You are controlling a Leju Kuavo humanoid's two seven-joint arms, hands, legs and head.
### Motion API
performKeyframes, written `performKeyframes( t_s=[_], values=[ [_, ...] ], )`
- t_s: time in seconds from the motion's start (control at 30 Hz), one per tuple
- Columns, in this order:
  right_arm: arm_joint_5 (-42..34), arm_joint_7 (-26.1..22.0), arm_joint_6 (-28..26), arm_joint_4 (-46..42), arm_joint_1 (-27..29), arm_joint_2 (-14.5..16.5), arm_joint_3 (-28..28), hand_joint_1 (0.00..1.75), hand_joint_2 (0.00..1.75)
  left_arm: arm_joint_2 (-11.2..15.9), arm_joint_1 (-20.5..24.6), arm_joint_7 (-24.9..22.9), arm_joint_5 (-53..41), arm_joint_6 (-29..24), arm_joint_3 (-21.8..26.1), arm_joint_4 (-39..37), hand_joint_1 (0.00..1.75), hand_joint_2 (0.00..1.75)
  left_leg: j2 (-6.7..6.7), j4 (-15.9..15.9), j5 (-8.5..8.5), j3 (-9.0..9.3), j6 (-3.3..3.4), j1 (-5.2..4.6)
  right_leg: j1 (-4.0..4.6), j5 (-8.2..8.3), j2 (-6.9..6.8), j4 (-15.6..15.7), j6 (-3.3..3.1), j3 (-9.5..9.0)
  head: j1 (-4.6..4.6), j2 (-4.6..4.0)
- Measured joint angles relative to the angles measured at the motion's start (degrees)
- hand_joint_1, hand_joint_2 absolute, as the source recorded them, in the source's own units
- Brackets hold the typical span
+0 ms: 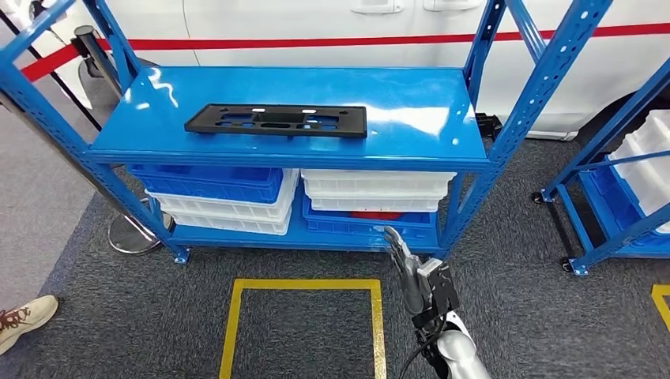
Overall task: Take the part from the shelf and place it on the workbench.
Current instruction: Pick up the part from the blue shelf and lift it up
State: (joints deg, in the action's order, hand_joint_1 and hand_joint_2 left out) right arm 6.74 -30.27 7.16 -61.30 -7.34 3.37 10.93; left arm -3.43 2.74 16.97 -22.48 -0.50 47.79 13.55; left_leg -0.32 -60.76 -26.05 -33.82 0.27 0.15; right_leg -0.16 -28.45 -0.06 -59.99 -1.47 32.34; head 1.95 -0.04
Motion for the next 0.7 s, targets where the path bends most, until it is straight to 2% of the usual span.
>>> performKeyframes(
  t_s=[0.07, 0.13, 0.17, 0.2, 0.27, 0.3, 0.33, 0.37, 0.43, 0.47, 0.5, 0.53, 0.63, 0.67, 0.7],
  values=[
    [0.0, -0.1, 0.0, -1.1, 0.1, 0.0, 0.2, 0.0, 0.0, 0.0, 0.0, 0.0, 0.0, 0.0, 0.1, 0.0, 0.0, 0.0, 0.03, 1.4, -0.41, 0.57, 0.33, -0.36, -0.1, 0.03, -0.14, 0.2, 0.56, 0.07, -0.03, -0.01],
    [0.1, -0.4, -0.4, -3.0, 0.1, -0.1, 0.8, 0.0, 0.0, 0.0, -0.2, 0.0, 0.0, 0.0, 0.2, 0.0, 0.0, 0.0, -0.03, 2.7, -0.21, 1.26, 0.71, -0.13, -0.2, -0.18, -0.2, 0.1, 1.22, 0.1, -0.05, 0.0],
    [0.1, -0.7, -0.9, -4.5, 0.0, -0.2, 1.3, 0.0, 0.0, 0.0, -0.3, 0.0, 0.0, 0.0, 0.3, 0.0, 0.0, 0.0, -0.01, 3.2, -0.02, 1.65, 0.91, 0.03, -0.2, -0.82, -0.17, -1.0, 1.52, 0.56, -0.08, 0.0],
    [0.2, -1.1, -1.5, -6.2, -0.1, -0.4, 2.0, 0.0, 0.0, -0.1, -0.3, 0.0, 0.0, 0.0, 0.4, 0.0, 0.0, 0.0, 0.02, 3.7, 0.12, 2.02, 1.11, 0.18, -0.21, -1.95, -0.11, -3.3, 1.78, 1.69, -0.13, 0.0],
    [0.6, -1.9, -2.8, -9.5, -0.3, -0.9, 3.3, 0.0, 0.0, -0.1, -0.2, 0.0, 0.0, 0.0, 0.8, 0.0, 0.0, 0.0, 0.07, 3.8, -0.06, 2.34, 1.42, 0.08, -0.36, -4.68, -0.01, -10.3, 2.15, 5.61, -0.17, 0.0],
    [0.8, -2.3, -3.4, -11.0, -0.3, -1.2, 4.0, 0.0, 0.0, -0.2, -0.1, 0.0, 0.0, 0.1, 1.0, 0.0, 0.0, 0.0, 0.03, 3.7, -0.22, 2.47, 1.5, 0.05, -0.44, -5.33, -0.01, -13.2, 2.28, 7.51, -0.17, 0.0],
    [0.9, -2.7, -4.1, -12.5, -0.2, -1.5, 4.8, 0.0, 0.0, -0.2, -0.1, 0.0, 0.0, 0.1, 1.3, 0.0, 0.0, 0.0, -0.06, 3.7, -0.43, 2.66, 1.5, 0.04, -0.53, -4.94, -0.02, -14.6, 2.38, 8.66, -0.17, 0.0],
    [1.1, -3.0, -4.7, -14.1, -0.2, -1.8, 5.5, 0.0, 0.0, -0.2, -0.1, 0.0, 0.0, 0.2, 1.5, 0.0, 0.0, 0.0, -0.14, 3.6, -0.71, 2.93, 1.43, 0.05, -0.61, -3.42, -0.02, -13.7, 2.42, 8.73, -0.17, 0.0],
    [1.4, -3.9, -6.0, -17.5, -0.4, -2.3, 7.1, 0.0, 0.0, -0.4, -0.1, 0.0, 0.0, 0.2, 2.0, 0.0, 0.0, 0.0, -0.22, 3.3, -1.49, 3.6, 1.07, 0.07, -0.7, 1.2, -0.03, -7.2, 2.33, 6.35, -0.18, 0.0],
    [1.6, -4.2, -6.6, -19.1, -0.6, -2.5, 7.8, 0.0, 0.0, -0.4, -0.1, 0.0, 0.0, 0.3, 2.2, 0.0, 0.0, 0.0, -0.22, 3.0, -1.94, 3.77, 0.79, -0.01, -0.66, 2.64, -0.01, -4.0, 2.19, 4.92, -0.18, 0.0],
    [1.8, -4.6, -7.2, -20.7, -0.6, -2.7, 8.6, 0.0, 0.0, -0.5, -0.1, 0.0, 0.0, 0.4, 2.4, 0.0, 0.0, 0.0, -0.24, 2.8, -2.33, 3.81, 0.47, -0.08, -0.6, 3.23, 0.04, -1.8, 1.94, 3.91, -0.17, 0.0],
    [1.9, -5.0, -7.7, -22.1, -0.7, -3.0, 9.3, 0.0, 0.0, -0.5, 0.0, 0.0, 0.0, 0.5, 2.6, 0.0, 0.0, 0.0, -0.23, 2.7, -2.63, 3.76, 0.14, -0.13, -0.51, 3.05, 0.12, -0.8, 1.64, 3.45, -0.18, 0.0],
    [2.4, -6.1, -9.5, -27.6, -0.8, -3.7, 11.9, 0.0, 0.0, -0.6, 0.3, 0.0, 0.0, 0.8, 3.5, 0.0, 0.0, 0.0, -0.16, 2.5, -3.32, 3.91, -0.76, -0.08, -0.41, 2.3, 0.35, -0.2, 0.65, 2.99, -0.16, 0.0],
    [2.6, -6.5, -10.1, -29.5, -1.0, -4.0, 12.8, 0.0, 0.0, -0.7, 0.3, 0.0, 0.0, 0.9, 3.8, 0.0, 0.0, 0.0, -0.1, 1.8, -3.83, 3.79, -1.01, -0.04, -0.48, 2.16, 0.36, 0.0, 0.33, 2.71, -0.14, 0.0],
    [2.9, -7.0, -10.8, -31.4, -1.1, -4.2, 13.8, 0.0, 0.0, -0.7, 0.4, 0.1, 0.0, 1.0, 4.2, 0.0, 0.0, 0.0, -0.06, -0.2, -4.9, 2.94, -1.28, 0.03, -0.56, 1.98, 0.31, 0.2, 0.01, 2.36, -0.14, 0.0]
  ],
)
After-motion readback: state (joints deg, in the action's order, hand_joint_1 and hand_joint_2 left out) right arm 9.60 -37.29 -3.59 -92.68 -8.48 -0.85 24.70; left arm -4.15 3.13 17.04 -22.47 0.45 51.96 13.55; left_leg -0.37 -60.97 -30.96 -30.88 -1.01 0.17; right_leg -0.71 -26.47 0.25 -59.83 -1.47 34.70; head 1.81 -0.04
